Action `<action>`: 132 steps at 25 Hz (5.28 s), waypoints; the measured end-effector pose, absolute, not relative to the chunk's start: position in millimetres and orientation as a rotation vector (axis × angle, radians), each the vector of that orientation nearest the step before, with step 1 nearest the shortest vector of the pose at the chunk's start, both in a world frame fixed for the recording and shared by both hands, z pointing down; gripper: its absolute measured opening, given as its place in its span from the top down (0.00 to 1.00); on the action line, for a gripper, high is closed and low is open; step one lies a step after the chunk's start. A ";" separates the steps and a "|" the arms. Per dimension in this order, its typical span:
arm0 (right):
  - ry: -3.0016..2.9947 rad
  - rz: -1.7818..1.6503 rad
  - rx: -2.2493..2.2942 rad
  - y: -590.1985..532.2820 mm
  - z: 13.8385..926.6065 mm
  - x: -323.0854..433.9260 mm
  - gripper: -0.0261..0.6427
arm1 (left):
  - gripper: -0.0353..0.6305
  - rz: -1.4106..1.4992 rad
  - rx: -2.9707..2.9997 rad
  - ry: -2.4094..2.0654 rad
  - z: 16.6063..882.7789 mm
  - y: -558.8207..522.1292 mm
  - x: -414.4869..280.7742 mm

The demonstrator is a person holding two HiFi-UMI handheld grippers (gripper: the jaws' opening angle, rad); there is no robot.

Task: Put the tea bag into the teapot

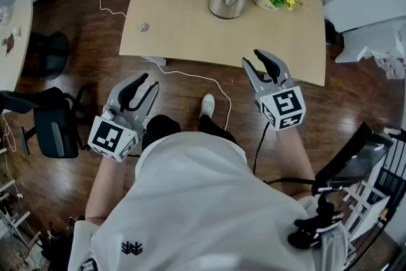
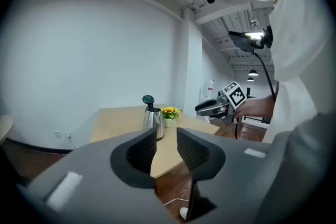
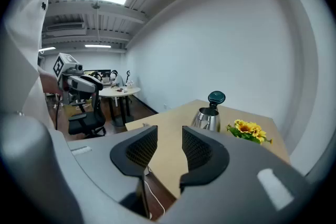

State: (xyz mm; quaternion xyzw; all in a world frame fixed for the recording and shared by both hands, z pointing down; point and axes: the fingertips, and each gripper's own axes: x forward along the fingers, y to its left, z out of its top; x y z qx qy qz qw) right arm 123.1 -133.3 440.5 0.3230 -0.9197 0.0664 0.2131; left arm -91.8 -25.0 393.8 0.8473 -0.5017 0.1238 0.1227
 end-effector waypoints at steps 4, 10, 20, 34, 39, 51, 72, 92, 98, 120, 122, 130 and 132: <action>-2.548 0.189 0.832 -162.8 459.3 78.7 0.75 | 0.80 0.347 2.480 -1.444 396.6 -56.2 -108.1; -2.569 0.166 0.663 -190.7 491.1 -35.9 0.74 | 0.80 0.345 2.514 -1.397 402.6 -93.6 -157.9; -2.463 0.133 0.320 -202.8 607.4 -219.2 0.72 | 0.80 0.389 2.551 -1.324 412.6 -128.4 -251.6; -2.268 0.176 0.268 -227.2 716.0 -265.8 0.84 | 0.80 0.435 2.547 -1.232 431.3 -148.0 -293.8; -2.305 0.211 0.344 -231.5 698.5 -256.6 0.89 | 0.80 0.424 2.564 -1.202 429.9 -157.5 -291.3; -2.373 0.231 0.612 -245.6 574.5 -156.3 0.90 | 0.80 0.332 2.724 -0.999 413.5 -183.7 -211.1; -2.243 0.139 1.084 -378.2 476.4 61.3 0.90 | 0.80 0.284 2.751 -0.939 406.6 -200.8 -111.1; -2.168 0.133 1.059 -401.2 515.3 65.3 0.80 | 0.80 0.325 2.693 -1.041 411.6 -193.9 -145.5; -2.237 0.126 1.169 -393.0 488.6 81.3 0.81 | 0.80 0.329 2.698 -1.042 409.1 -192.6 -140.3; -2.450 0.256 1.099 -156.3 467.8 190.9 0.82 | 0.80 0.424 2.609 -1.170 398.4 -80.6 -21.5; -2.449 0.269 1.134 -129.4 464.3 197.7 0.81 | 0.80 0.426 2.624 -1.165 393.3 -58.7 -21.4; -2.454 0.248 1.248 13.7 440.9 183.5 0.81 | 0.80 0.334 2.726 -1.094 387.4 73.3 -34.1; -2.441 0.249 1.282 63.9 435.8 179.9 0.81 | 0.80 0.322 2.742 -1.067 388.1 116.6 -38.8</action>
